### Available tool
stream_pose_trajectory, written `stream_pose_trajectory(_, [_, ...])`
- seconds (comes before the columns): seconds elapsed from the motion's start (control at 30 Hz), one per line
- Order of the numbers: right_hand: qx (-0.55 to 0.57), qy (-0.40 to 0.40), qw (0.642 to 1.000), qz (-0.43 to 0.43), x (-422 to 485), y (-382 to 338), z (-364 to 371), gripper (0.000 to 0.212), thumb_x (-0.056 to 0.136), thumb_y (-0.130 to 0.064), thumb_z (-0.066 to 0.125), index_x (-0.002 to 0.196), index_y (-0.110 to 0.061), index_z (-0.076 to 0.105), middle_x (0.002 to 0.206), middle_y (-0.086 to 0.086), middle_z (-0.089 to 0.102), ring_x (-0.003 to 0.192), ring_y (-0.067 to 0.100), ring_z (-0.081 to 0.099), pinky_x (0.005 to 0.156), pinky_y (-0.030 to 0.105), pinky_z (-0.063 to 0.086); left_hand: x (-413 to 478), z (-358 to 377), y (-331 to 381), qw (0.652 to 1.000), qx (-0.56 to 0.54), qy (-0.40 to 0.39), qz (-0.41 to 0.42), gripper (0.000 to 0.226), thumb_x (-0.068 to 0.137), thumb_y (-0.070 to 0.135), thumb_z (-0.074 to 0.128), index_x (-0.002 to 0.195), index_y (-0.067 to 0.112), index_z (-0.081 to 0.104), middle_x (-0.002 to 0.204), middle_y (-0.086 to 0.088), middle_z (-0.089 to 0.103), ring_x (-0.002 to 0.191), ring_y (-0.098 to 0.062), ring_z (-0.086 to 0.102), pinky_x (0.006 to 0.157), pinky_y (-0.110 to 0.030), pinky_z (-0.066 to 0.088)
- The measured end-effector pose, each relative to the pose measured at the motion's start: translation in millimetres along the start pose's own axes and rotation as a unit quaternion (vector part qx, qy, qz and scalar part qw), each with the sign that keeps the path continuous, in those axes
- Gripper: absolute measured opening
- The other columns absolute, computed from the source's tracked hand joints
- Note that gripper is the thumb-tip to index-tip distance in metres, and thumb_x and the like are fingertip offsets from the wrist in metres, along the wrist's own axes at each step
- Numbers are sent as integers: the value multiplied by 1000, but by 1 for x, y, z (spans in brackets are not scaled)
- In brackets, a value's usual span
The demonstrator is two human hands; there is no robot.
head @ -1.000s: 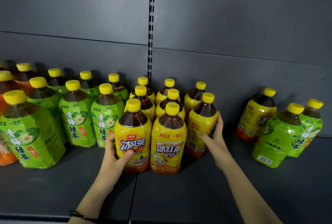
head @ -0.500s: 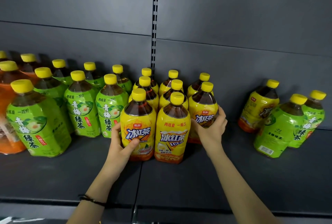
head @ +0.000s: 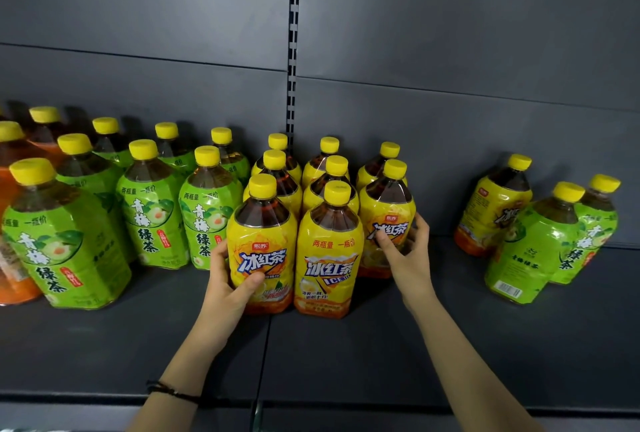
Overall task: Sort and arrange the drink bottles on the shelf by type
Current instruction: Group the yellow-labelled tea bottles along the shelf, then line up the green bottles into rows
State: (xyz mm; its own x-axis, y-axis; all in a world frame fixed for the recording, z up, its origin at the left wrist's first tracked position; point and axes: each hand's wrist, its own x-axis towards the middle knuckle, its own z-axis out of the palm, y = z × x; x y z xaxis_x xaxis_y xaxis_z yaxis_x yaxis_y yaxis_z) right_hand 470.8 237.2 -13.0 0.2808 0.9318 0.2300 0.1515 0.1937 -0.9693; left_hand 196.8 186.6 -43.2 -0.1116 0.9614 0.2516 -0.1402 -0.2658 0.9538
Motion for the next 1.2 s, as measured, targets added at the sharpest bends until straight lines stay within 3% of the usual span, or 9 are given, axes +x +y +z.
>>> stream_pose_trajectory(0.13, [-12,-15,1000,-2,-7,-1,-1,80,72,-54,70,141,-38,31,137,-7,47,126,9,46,100,34,45,-3,1,3,999,34,14,1,87,51,67,80,122,38,39,112,9,61,101,1,62,75,-18,54])
stream_pose_trajectory(0.23, [1,-37,999,6,-16,1,-11,63,89,-28,66,142,-35,33,133,-13,47,122,5,45,99,31,42,-15,8,7,993,110,44,18,69,78,44,71,135,28,36,118,13,58,107,6,57,83,-16,51])
stream_pose_trajectory(0.33, [-7,-39,999,21,-25,6,-31,44,94,-15,59,132,-33,48,131,-7,52,118,12,52,99,35,46,-36,19,10,977,174,121,36,65,86,24,65,143,21,34,127,13,51,113,8,52,87,-13,44])
stream_pose_trajectory(0.43, [-19,-34,999,19,-31,13,-55,23,94,-16,56,110,-33,60,113,-3,66,107,15,61,96,39,49,-61,31,12,950,222,212,56,40,90,13,63,127,17,49,120,3,56,101,2,57,88,-23,45])
stream_pose_trajectory(0.53, [-17,-35,999,16,-36,18,-80,20,93,-17,58,107,-32,62,100,-3,68,102,15,63,94,40,49,-85,44,14,930,269,242,65,21,89,16,63,105,28,55,101,4,64,91,-13,62,72,-18,44])
stream_pose_trajectory(0.67, [-15,-34,999,-14,-36,17,-123,22,93,-15,60,107,-32,59,93,1,67,91,8,63,82,22,48,-102,90,18,944,293,143,61,15,78,45,67,91,41,60,91,8,70,84,-2,65,75,-20,50])
stream_pose_trajectory(0.8, [-18,8,999,-41,-31,21,-182,21,92,-13,61,108,-27,59,89,-2,66,81,0,61,74,9,45,-92,173,10,950,307,14,57,39,71,62,56,102,40,64,99,18,69,95,2,64,85,-34,53])
stream_pose_trajectory(0.97, [-50,44,996,-60,-7,34,-263,24,90,-12,64,102,-32,59,87,-16,67,84,0,62,75,10,47,-63,281,-9,947,309,-51,74,51,72,67,51,114,40,58,112,23,62,104,3,58,89,-29,49])
stream_pose_trajectory(1.2, [-96,78,992,-41,61,45,-330,51,83,-17,72,128,-18,46,123,1,48,101,10,54,78,15,47,-21,382,-27,975,207,-77,33,76,66,67,62,133,51,32,131,26,46,118,6,45,95,-20,37])
